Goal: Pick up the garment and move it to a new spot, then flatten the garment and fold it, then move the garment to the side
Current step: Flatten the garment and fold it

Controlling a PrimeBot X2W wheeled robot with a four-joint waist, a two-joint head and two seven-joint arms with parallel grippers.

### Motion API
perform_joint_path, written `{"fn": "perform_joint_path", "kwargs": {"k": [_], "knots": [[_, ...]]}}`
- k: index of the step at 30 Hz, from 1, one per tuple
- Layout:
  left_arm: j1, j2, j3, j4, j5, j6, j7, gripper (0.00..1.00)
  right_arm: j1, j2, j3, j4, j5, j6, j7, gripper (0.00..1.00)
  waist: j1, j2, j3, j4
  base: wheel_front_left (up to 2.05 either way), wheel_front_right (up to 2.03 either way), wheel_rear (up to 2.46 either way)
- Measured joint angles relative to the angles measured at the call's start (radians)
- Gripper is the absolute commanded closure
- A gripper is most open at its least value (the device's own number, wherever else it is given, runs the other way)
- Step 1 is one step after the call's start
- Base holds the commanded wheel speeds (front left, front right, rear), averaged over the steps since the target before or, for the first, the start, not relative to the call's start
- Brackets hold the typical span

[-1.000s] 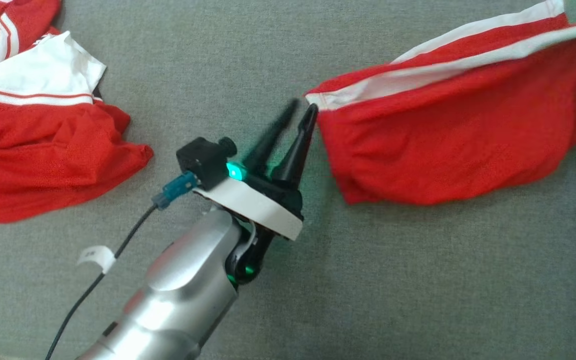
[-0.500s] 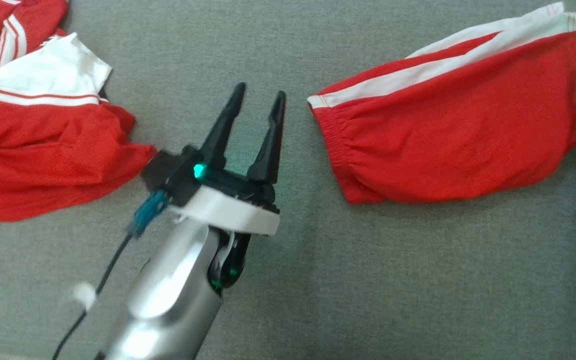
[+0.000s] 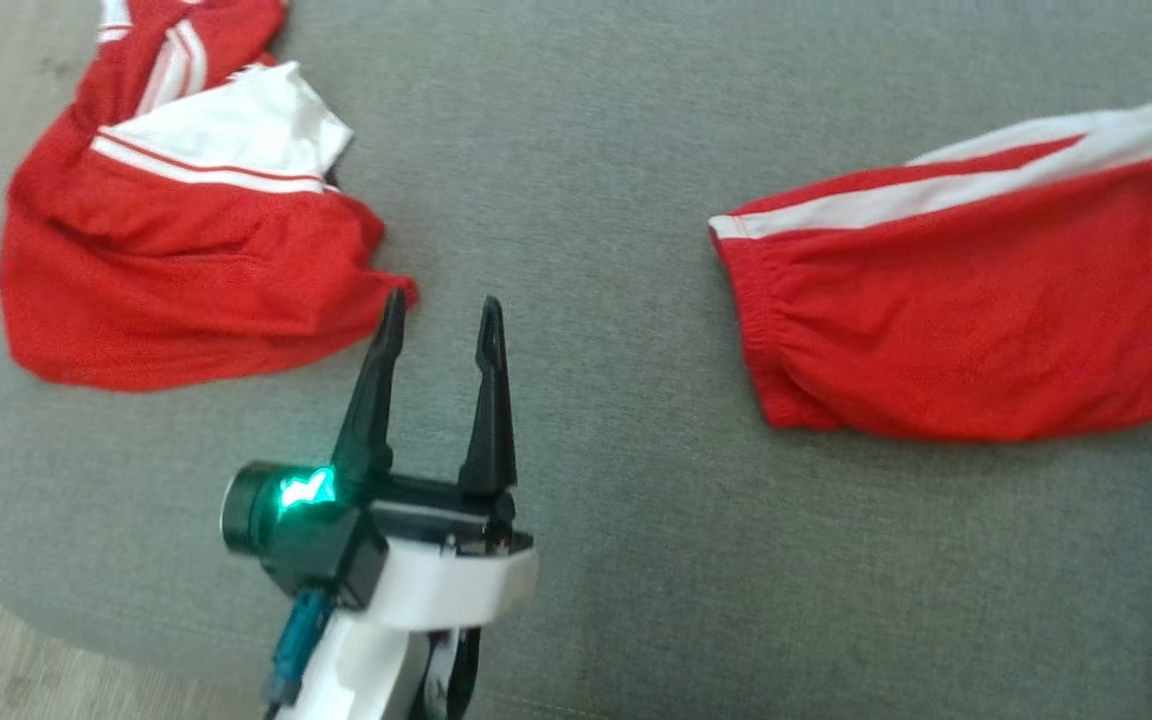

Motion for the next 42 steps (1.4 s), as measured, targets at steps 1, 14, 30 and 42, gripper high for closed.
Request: {"fn": "perform_joint_path", "kwargs": {"k": [1, 14, 30, 42], "knots": [[0.014, 0.0, 0.0, -0.003, 0.008, 0.003, 0.0, 0.0, 0.014, -0.003, 0.016, -0.012, 0.02, 0.0, 0.008, 1.0, 0.0, 0.0, -0.008, 0.006, 0.0, 0.0, 0.0], [0.095, 0.003, 0.073, -0.003, 0.063, -0.016, 0.0, 0.0, 0.119, -0.115, 0.093, 0.037, 0.024, 0.0, -0.051, 1.0, 0.0, 0.0, -0.094, -0.065, 0.0, 0.0, 0.0], [0.105, 0.004, 0.066, 0.052, 0.067, -0.064, 0.0, 0.0, 0.053, -0.078, 0.17, -0.213, 0.07, 0.0, -0.006, 1.0, 0.0001, 0.0, -0.165, -0.16, 0.0, 0.0, 0.0], [0.113, 0.004, 0.03, 0.058, 0.031, -0.063, 0.0, 0.0, 0.065, 0.205, 0.239, -0.363, 0.133, 0.0, 0.065, 0.0, 0.0002, 0.0, -0.193, -0.131, 0.0, 0.0, 0.0]]}}
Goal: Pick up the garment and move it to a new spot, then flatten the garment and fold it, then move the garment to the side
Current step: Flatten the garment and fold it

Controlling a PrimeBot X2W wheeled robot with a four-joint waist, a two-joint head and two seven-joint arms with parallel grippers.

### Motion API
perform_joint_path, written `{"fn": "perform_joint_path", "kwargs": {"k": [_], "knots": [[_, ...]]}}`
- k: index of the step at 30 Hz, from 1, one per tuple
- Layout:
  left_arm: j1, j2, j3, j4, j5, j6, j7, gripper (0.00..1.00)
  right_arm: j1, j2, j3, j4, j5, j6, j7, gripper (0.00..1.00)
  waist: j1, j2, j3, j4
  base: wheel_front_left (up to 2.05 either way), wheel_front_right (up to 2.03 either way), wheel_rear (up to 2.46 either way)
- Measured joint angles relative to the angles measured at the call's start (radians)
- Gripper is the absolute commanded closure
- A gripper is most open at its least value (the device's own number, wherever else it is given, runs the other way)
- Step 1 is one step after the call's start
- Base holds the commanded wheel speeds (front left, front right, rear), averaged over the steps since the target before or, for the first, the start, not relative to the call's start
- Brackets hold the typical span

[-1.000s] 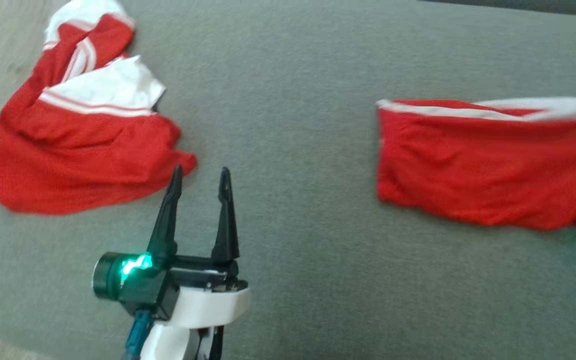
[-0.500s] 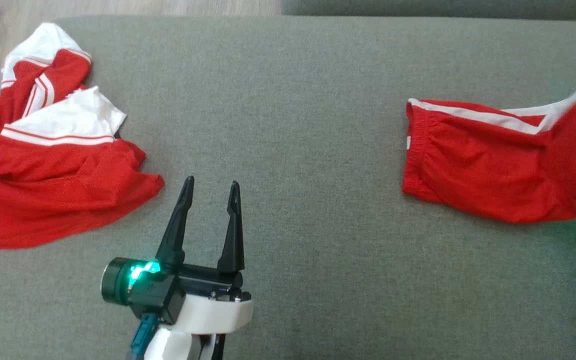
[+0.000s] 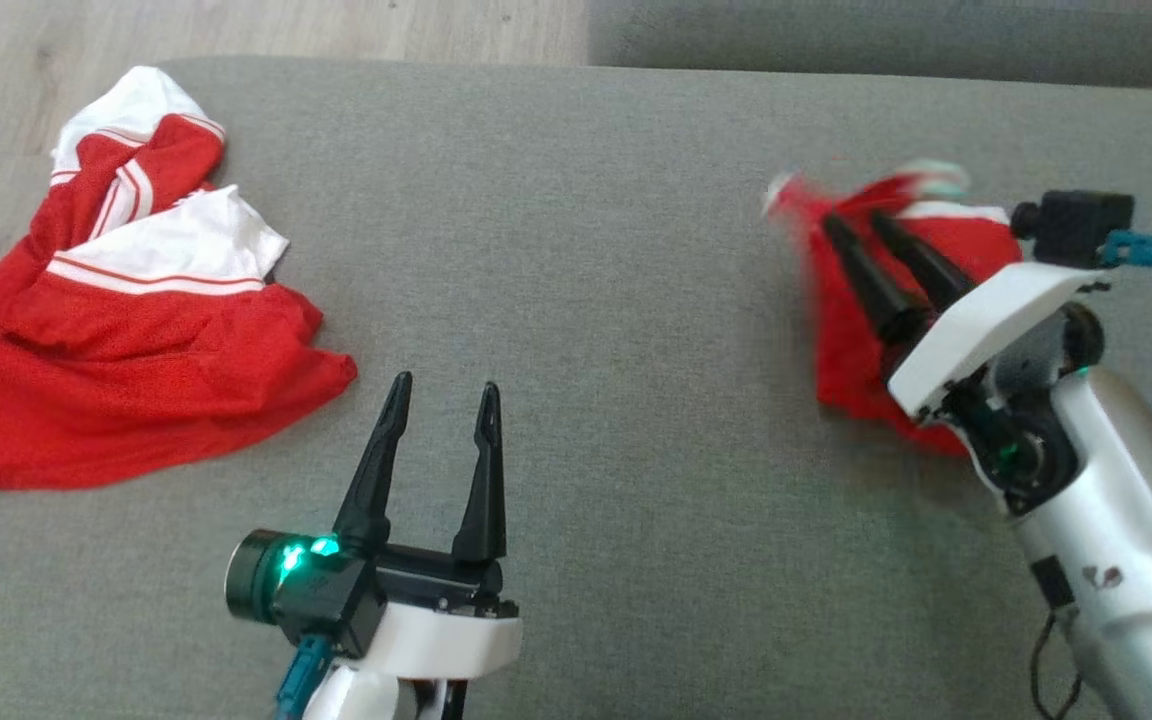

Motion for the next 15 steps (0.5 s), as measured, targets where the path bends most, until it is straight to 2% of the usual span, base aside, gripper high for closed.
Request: {"fn": "perform_joint_path", "kwargs": {"k": [4, 9, 15], "knots": [[0.003, 0.001, 0.003, 0.003, 0.0, 0.006, 0.0, 0.0, 0.053, 0.012, -0.02, -0.068, -0.002, 0.0, -0.011, 0.0, 0.0, 0.0, -0.017, 0.01, 0.0, 0.0, 0.0], [0.045, 0.001, 0.013, 0.005, 0.001, 0.005, 0.0, 0.0, 0.147, -0.049, -0.092, -0.129, -0.071, 0.0, -0.061, 0.0, -0.0001, 0.0, -0.044, 0.016, 0.0, 0.0, 0.0], [0.064, 0.002, 0.054, -0.006, 0.007, 0.012, 0.0, 0.0, 0.295, -0.068, -0.216, -0.183, -0.134, 0.0, -0.208, 0.0, -0.0002, 0.0, -0.068, 0.019, 0.0, 0.0, 0.0]]}}
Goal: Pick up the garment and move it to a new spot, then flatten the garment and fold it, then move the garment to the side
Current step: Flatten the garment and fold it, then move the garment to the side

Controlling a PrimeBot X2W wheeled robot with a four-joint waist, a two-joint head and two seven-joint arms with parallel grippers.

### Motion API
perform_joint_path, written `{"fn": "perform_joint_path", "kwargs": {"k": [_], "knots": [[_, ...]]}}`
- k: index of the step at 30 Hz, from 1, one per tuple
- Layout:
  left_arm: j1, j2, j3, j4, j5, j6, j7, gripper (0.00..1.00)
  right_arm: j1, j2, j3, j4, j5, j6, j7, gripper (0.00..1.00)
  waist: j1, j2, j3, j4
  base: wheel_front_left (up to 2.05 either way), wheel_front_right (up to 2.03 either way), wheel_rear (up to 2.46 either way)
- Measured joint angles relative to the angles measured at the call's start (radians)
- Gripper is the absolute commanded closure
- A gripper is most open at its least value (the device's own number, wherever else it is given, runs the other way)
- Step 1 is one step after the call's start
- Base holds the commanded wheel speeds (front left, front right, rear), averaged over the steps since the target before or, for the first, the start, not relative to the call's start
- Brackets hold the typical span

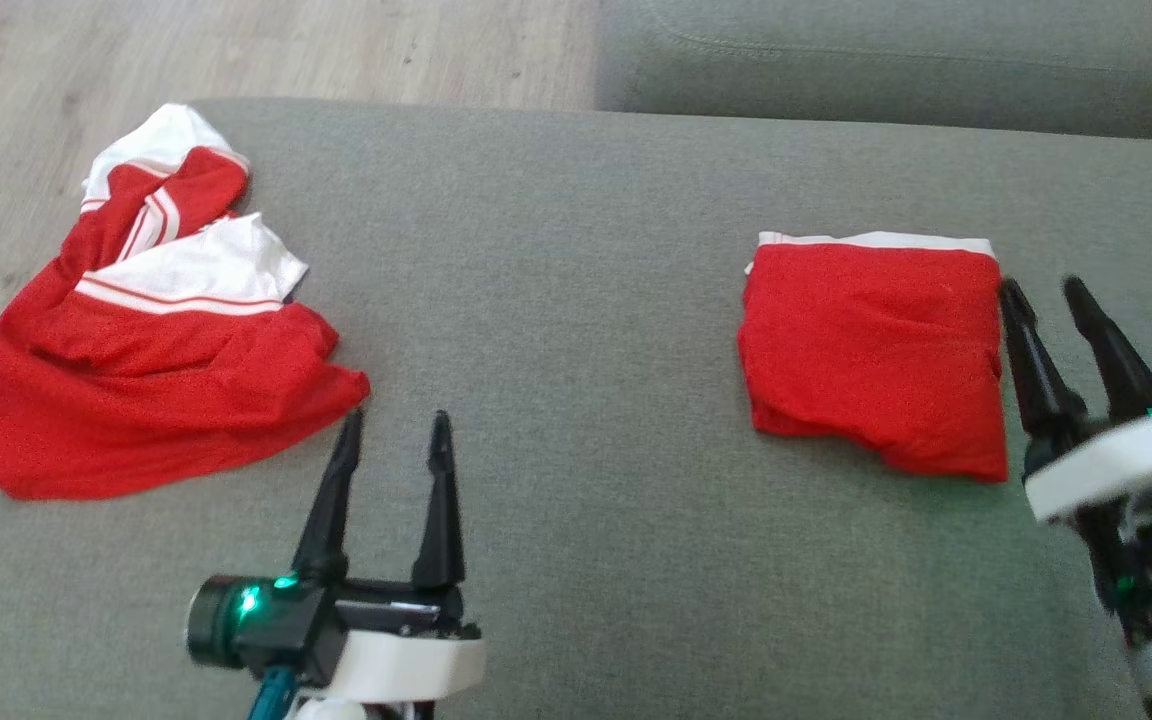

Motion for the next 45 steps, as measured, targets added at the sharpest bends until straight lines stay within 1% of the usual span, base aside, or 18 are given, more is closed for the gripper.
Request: {"fn": "perform_joint_path", "kwargs": {"k": [1, 3, 6, 10, 12, 16, 19, 22, 29, 33, 45], "knots": [[0.013, 0.0, 0.022, -0.008, 0.009, 0.007, 0.0, 0.0, 0.044, 0.002, -0.013, -0.009, -0.036, 0.0, -0.074, 0.0, 0.0002, 0.0, -0.006, -0.008, 0.0, 0.0, 0.0], [0.035, 0.0, 0.043, -0.018, 0.019, 0.016, 0.0, 0.0, 0.087, 0.006, -0.012, -0.01, -0.085, 0.0, -0.155, 0.0, 0.0001, 0.0, -0.013, -0.019, 0.0, 0.0, 0.0], [0.072, 0.001, 0.066, -0.021, 0.034, 0.016, 0.0, 0.0, 0.153, 0.014, 0.0, 0.007, -0.194, 0.0, -0.236, 0.0, 0.0001, 0.0, -0.027, -0.034, 0.0, 0.0, 0.0], [0.117, 0.003, 0.085, -0.017, 0.076, 0.014, 0.0, 0.0, 0.236, 0.066, -0.007, 0.042, -0.336, 0.0, -0.261, 0.0, 0.0, 0.0, -0.052, -0.053, 0.0, 0.0, 0.0], [0.14, 0.003, 0.091, -0.016, 0.077, 0.014, 0.0, 0.0, 0.269, 0.106, -0.026, 0.031, -0.401, 0.0, -0.261, 0.0, 0.0, 0.0, -0.062, -0.064, 0.0, 0.0, 0.0], [0.167, 0.003, 0.111, -0.012, 0.088, 0.014, 0.0, 0.0, 0.309, 0.176, -0.076, 0.006, -0.478, 0.0, -0.261, 0.0, 0.0, 0.0, -0.073, -0.083, 0.0, 0.0, 0.0], [0.169, 0.003, 0.112, -0.006, 0.102, 0.014, 0.0, 0.0, 0.312, 0.208, -0.105, 0.003, -0.505, 0.0, -0.261, 0.0, 0.0, 0.0, -0.075, -0.089, 0.0, 0.0, 0.0], [0.169, 0.003, 0.114, 0.0, 0.102, 0.005, 0.0, 0.0, 0.312, 0.218, -0.108, 0.0, -0.524, 0.0, -0.261, 0.0, 0.0, 0.0, -0.077, -0.092, 0.0, 0.0, 0.0], [0.178, 0.003, 0.119, 0.025, 0.1, 0.007, 0.0, 0.0, 0.332, 0.238, -0.124, -0.004, -0.536, 0.0, -0.262, 0.0, 0.0, 0.0, -0.09, -0.099, 0.0, 0.0, 0.0], [0.183, 0.003, 0.135, 0.025, 0.09, 0.023, 0.0, 0.0, 0.334, 0.241, -0.114, -0.003, -0.536, 0.0, -0.262, 0.0, 0.0001, 0.0, -0.087, -0.111, 0.0, 0.0, 0.0], [0.183, 0.003, 0.143, 0.025, 0.083, 0.024, 0.0, 0.0, 0.334, 0.241, -0.106, 0.004, -0.536, 0.0, -0.262, 0.0, 0.0002, 0.0, -0.092, -0.122, 0.0, 0.0, 0.0]]}}
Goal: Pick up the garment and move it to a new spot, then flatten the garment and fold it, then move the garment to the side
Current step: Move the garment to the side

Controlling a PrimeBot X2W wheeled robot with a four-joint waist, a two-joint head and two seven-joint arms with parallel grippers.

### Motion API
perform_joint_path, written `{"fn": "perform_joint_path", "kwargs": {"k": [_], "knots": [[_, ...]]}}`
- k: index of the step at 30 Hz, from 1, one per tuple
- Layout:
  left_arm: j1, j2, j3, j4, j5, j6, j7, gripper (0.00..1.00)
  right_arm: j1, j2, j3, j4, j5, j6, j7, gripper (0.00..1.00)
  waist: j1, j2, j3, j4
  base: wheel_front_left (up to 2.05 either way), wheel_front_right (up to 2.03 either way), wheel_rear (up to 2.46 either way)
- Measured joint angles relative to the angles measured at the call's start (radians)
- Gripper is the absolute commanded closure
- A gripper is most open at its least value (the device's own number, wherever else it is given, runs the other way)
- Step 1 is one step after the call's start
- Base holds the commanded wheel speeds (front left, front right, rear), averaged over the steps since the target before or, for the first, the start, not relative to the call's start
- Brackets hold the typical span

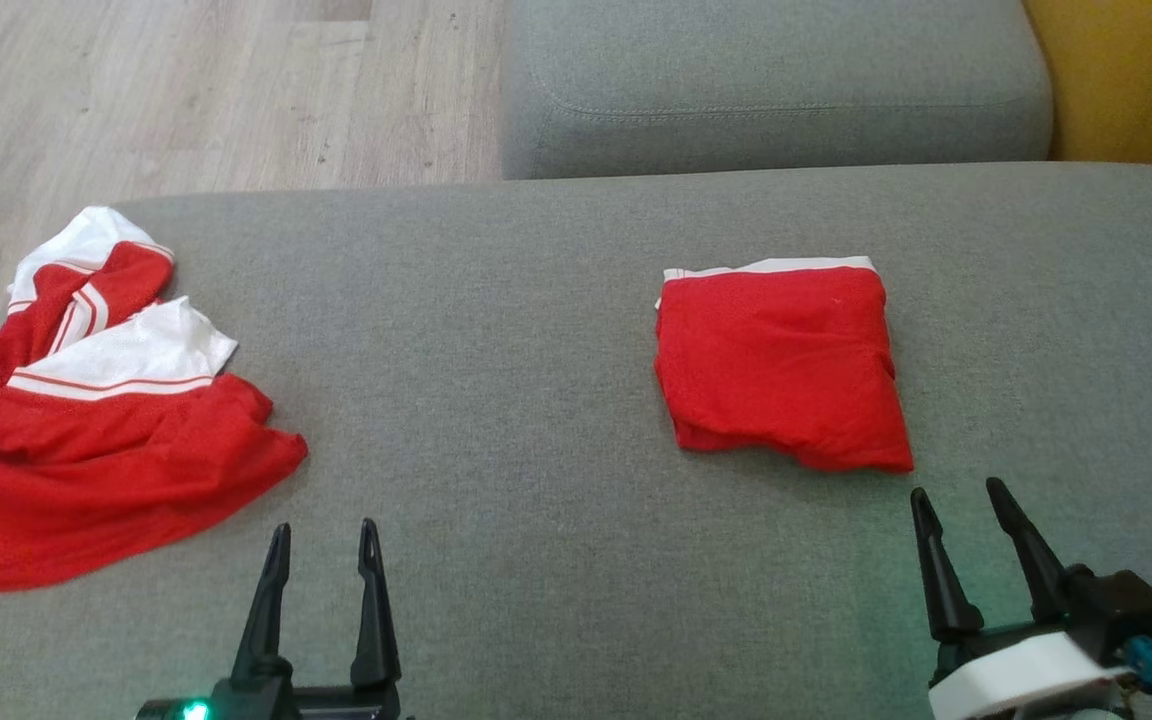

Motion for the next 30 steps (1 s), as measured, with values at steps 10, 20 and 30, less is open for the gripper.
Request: {"fn": "perform_joint_path", "kwargs": {"k": [10, 20, 30], "knots": [[-0.003, 0.0, -0.013, 0.001, 0.019, -0.01, 0.0, 0.0, -0.034, 0.007, -0.037, 0.078, 0.064, 0.0, 0.0, 0.0, 0.0, 0.0, 0.031, 0.009, 0.0, 0.0, 0.0], [-0.074, 0.0, -0.069, 0.002, 0.049, -0.011, 0.0, 0.0, -0.343, -0.052, -0.072, 0.336, 0.119, 0.0, 0.038, 0.0, 0.0001, 0.0, 0.138, 0.022, 0.0, 0.0, 0.0], [-0.155, -0.001, -0.111, 0.015, 0.061, -0.013, 0.0, 0.0, -0.516, -0.08, 0.087, 0.464, 0.321, 0.0, 0.214, 0.11, 0.0002, 0.0, 0.23, 0.056, 0.0, 0.0, 0.0]]}}
